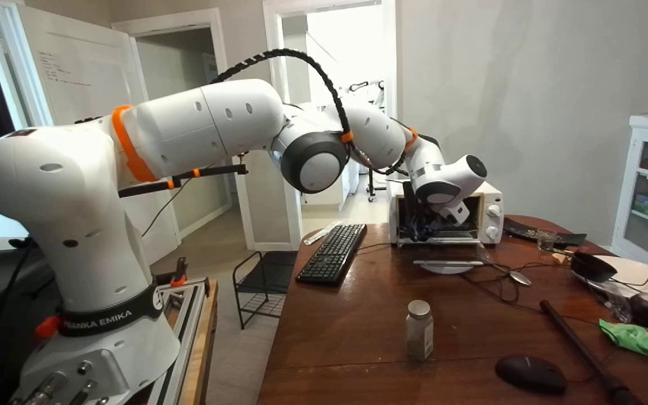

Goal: Take the masking tape and the roasting rack out of the oven

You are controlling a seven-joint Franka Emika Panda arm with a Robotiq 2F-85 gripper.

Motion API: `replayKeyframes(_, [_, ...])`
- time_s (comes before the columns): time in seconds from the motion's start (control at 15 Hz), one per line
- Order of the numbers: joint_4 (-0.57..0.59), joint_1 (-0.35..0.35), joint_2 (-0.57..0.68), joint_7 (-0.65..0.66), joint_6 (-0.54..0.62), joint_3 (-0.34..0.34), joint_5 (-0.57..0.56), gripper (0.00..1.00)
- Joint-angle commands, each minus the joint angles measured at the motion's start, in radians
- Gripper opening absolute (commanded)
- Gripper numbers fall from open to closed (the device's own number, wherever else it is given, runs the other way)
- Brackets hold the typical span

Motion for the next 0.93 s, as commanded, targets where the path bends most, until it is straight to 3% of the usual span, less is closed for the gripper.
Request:
replayKeyframes(0.0, [0.013, 0.031, 0.013, 0.028, 0.054, -0.034, -0.017, 0.66])
replayKeyframes(0.47, [0.02, 0.038, 0.006, 0.043, 0.077, -0.049, -0.013, 0.1])
replayKeyframes(0.53, [0.019, 0.037, 0.005, 0.045, 0.08, -0.049, -0.013, 0.53])
replayKeyframes(0.67, [0.018, 0.034, 0.002, 0.043, 0.077, -0.046, -0.011, 0.49])
replayKeyframes(0.87, [0.013, 0.036, -0.003, 0.041, 0.083, -0.053, -0.01, 0.71])
